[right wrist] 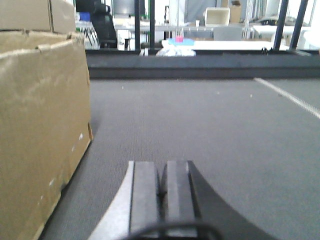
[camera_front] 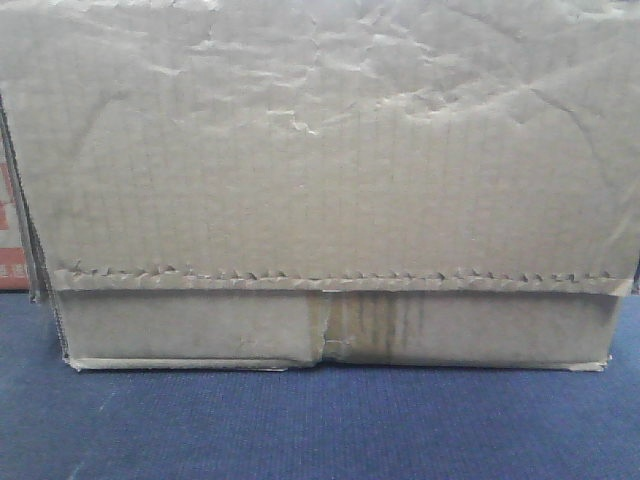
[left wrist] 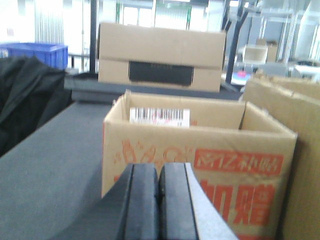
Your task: Stack two boxes on right shelf middle
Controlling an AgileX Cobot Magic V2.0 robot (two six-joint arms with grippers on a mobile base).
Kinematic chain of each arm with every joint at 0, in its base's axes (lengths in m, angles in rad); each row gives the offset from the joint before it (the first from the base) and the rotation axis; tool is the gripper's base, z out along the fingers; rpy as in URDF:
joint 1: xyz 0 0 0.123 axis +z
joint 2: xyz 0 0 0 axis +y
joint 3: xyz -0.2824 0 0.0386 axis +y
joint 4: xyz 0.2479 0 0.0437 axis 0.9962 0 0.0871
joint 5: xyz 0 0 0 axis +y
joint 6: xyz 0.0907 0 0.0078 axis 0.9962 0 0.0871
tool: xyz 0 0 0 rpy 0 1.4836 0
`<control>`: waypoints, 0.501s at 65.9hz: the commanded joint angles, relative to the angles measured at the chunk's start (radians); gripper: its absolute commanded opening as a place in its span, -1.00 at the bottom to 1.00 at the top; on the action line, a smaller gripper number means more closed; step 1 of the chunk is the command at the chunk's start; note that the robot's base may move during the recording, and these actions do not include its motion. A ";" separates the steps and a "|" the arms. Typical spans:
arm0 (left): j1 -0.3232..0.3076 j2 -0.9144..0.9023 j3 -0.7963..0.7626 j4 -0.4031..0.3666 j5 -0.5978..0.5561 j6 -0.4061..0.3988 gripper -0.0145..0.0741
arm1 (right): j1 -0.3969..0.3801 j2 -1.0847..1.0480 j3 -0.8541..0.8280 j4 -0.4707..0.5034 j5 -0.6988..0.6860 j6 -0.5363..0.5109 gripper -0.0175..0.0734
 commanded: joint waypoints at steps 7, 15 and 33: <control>-0.003 -0.003 -0.002 -0.012 -0.092 0.002 -0.92 | -0.002 -0.004 0.000 -0.009 -0.084 0.000 -0.96; -0.003 -0.003 -0.022 -0.014 -0.156 0.002 -0.92 | -0.002 -0.004 -0.017 -0.009 -0.172 0.000 -0.96; -0.003 0.074 -0.484 -0.005 0.111 0.002 -0.92 | -0.002 0.055 -0.445 -0.009 -0.014 0.000 -0.96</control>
